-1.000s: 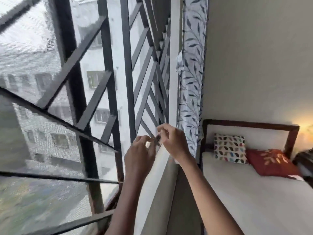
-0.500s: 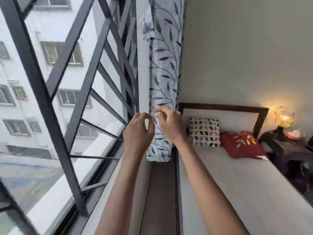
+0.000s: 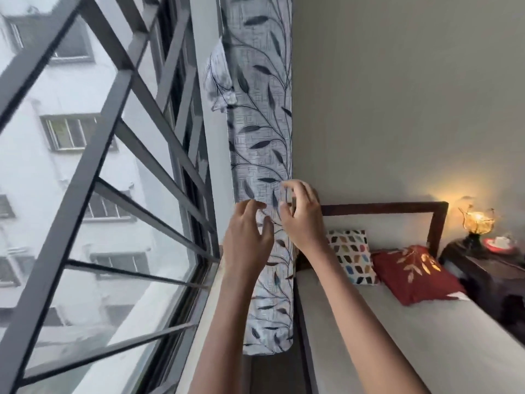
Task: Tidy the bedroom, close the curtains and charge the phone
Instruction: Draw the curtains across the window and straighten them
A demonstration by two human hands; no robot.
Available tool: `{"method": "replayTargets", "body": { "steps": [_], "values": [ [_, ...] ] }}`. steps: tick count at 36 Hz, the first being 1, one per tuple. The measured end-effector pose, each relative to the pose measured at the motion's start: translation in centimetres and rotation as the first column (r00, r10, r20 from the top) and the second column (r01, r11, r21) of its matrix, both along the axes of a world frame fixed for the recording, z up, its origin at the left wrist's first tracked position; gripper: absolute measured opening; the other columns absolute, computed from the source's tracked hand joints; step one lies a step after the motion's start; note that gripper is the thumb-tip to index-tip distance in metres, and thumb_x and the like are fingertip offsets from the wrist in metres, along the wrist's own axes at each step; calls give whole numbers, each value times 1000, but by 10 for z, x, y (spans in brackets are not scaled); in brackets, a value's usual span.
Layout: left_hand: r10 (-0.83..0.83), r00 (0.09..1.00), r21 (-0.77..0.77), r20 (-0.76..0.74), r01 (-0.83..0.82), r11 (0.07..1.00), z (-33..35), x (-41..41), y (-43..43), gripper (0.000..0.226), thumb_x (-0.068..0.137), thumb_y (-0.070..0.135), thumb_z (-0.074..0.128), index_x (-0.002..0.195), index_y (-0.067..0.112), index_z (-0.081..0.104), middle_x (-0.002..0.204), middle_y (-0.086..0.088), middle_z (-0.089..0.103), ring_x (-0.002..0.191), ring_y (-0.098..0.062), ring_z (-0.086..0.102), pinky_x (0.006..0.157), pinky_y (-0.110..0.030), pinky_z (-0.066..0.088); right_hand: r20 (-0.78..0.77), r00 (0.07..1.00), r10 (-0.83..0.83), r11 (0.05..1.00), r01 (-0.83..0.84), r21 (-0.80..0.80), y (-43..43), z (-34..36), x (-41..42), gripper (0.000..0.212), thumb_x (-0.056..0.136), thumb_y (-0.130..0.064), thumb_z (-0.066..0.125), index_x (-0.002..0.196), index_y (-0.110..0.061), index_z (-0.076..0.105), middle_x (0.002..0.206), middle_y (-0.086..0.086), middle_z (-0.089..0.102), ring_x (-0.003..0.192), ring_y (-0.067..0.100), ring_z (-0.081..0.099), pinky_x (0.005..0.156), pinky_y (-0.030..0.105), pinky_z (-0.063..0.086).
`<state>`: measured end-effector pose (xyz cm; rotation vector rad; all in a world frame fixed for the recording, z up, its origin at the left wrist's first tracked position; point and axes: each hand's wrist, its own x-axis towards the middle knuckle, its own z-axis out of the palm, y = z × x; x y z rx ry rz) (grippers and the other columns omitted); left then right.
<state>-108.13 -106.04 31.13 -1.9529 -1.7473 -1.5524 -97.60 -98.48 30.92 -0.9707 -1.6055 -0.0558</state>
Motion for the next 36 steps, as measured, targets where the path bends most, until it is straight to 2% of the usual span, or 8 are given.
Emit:
{"method": "replayTargets", "body": {
  "steps": [10,18,21,24,26,31,34,36],
  "values": [
    [-37,990,90,-133,50,995,31,-21,78,56,88,15,58,139,12,36,151,-8,27,137,-19,29,112,-32,29,-372,904,211,965,-254,-70,91,19,-12,92,68,-42,78,142,-25,26,139,-8,32,130,15,33,110,47,30],
    [93,980,200,-175,-58,978,53,-22,152,74,88,33,52,147,32,7,157,1,10,144,-17,10,118,-44,13,-357,812,461,878,-475,56,157,34,-26,118,58,-70,68,146,-12,13,152,1,27,140,6,27,115,26,27],
    [87,989,217,-117,-60,974,57,-21,172,78,85,52,40,145,42,-10,158,1,7,145,-18,6,115,-52,15,-349,802,485,863,-503,46,169,37,-35,96,67,-56,71,142,-21,22,140,-9,38,119,-19,38,97,0,31],
    [78,994,257,-82,-54,965,61,-16,188,83,80,67,35,143,44,-15,158,-1,3,145,-18,-1,114,-55,14,-282,867,410,897,-440,-50,167,39,-50,83,72,-76,42,124,-12,47,89,6,61,64,1,44,64,13,40],
    [120,990,280,-74,-95,955,68,-10,197,89,78,71,40,144,42,-12,158,-4,7,145,-23,6,113,-57,19,-174,884,434,890,-451,-71,166,43,-57,80,72,-75,21,94,-8,58,66,10,57,56,6,44,52,20,36],
    [303,949,298,-86,-266,917,82,-4,209,88,85,42,56,144,36,-8,144,-18,39,106,-40,57,82,-50,51,-49,771,635,772,-634,47,178,39,-55,9,89,-26,55,87,-21,63,58,-17,54,52,-5,54,47,13,35],
    [273,954,328,-125,-220,919,84,-4,214,90,88,8,53,142,41,-10,101,-24,65,53,-24,57,46,-29,44,-54,791,609,779,-584,227,202,27,-47,16,86,-34,53,102,-31,57,97,-22,56,93,-9,49,80,24,40],
    [262,948,361,-182,-183,914,83,-5,218,102,83,-10,50,140,50,-10,100,-25,65,39,-15,44,35,-22,34,-66,870,489,852,-460,250,217,19,-45,43,87,-60,38,125,-40,47,137,-17,40,130,0,32,107,35,29]
  ]
}}
